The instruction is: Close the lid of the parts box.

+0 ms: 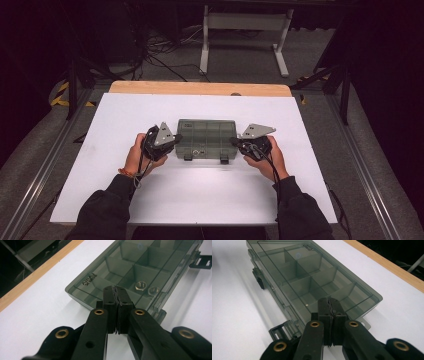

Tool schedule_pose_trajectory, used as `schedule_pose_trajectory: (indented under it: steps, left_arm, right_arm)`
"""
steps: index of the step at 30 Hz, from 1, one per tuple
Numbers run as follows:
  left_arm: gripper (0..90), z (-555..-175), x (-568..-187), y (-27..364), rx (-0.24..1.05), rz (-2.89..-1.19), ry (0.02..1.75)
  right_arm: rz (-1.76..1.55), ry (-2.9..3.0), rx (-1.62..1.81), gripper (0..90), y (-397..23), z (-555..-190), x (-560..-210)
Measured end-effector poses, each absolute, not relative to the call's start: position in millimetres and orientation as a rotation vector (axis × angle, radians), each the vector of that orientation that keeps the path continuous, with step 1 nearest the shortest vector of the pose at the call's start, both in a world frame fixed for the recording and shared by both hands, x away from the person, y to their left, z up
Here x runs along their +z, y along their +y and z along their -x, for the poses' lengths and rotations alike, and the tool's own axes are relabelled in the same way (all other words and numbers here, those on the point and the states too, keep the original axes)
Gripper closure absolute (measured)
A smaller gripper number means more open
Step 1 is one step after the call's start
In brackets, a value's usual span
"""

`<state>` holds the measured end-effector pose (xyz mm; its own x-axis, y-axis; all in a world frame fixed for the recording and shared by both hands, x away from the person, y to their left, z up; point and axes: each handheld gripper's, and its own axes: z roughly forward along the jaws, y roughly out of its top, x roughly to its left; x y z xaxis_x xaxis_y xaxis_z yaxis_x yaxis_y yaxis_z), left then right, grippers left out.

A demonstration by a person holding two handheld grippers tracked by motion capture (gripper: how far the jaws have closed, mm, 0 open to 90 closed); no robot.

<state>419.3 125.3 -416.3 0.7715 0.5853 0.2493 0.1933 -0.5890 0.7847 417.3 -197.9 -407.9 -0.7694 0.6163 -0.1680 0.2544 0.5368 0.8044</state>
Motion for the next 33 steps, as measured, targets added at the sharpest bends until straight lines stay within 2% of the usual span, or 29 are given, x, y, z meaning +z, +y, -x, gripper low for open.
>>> schedule_pose_trajectory:
  steps: [33]
  left_arm:
    - [88.2, -409, -436, 127, 0.624, -2.162, 0.567]
  right_arm:
    - [-0.729, 2.327, 1.111, 89.7, -197, -405, -425]
